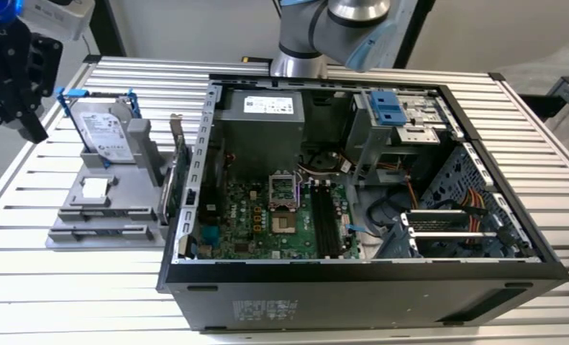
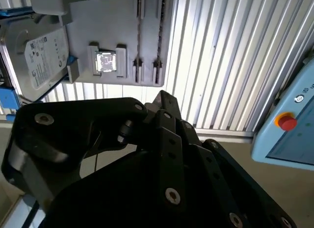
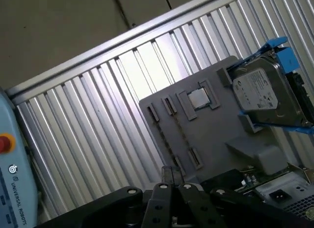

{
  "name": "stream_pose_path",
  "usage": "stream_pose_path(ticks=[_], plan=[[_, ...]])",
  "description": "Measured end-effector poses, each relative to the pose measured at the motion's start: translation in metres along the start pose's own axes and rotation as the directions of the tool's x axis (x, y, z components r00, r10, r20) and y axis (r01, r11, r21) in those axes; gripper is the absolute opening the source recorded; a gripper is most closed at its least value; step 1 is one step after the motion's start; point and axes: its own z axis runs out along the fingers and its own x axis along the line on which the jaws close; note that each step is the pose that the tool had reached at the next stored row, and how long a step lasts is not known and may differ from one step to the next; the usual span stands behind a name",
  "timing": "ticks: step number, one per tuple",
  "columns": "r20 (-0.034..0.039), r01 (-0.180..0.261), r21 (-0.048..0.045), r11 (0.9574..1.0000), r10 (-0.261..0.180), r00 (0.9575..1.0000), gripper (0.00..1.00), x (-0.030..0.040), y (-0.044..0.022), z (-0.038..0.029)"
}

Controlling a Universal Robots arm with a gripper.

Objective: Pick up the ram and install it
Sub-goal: 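Pick up the ram and move it above insertion slot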

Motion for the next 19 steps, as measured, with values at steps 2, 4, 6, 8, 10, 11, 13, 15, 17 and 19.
stream_pose_path(ticks=[2,4,6,8,10,11,13,15,17,19], plan=[[-0.0012,0.026,0.0007,0.9997,-0.026,0.9997,0.00,0.0000,0.0000,0.0000],[-0.0025,0.054,0.0014,0.9985,-0.054,0.9985,0.00,0.0000,0.0000,0.0000],[-0.0038,0.082,0.0020,0.9966,-0.082,0.9966,0.00,0.0000,0.0000,0.0000],[-0.0052,0.113,0.0028,0.9936,-0.113,0.9936,0.00,0.0000,0.0000,0.0000],[-0.0066,0.142,0.0034,0.9899,-0.142,0.9898,0.00,0.0000,0.0000,0.0000],[-0.0074,0.157,0.0037,0.9875,-0.157,0.9875,0.00,0.0000,0.0000,0.0000],[-0.0089,0.188,0.0043,0.9822,-0.188,0.9822,0.00,0.0000,0.0000,0.0000],[-0.0104,0.217,0.0048,0.9761,-0.217,0.9761,0.00,0.0000,0.0000,0.0000],[-0.0118,0.246,0.0053,0.9692,-0.246,0.9691,0.00,0.0000,0.0000,0.0000],[-0.0133,0.275,0.0057,0.9615,-0.275,0.9615,0.00,0.0000,0.0000,0.0000]])
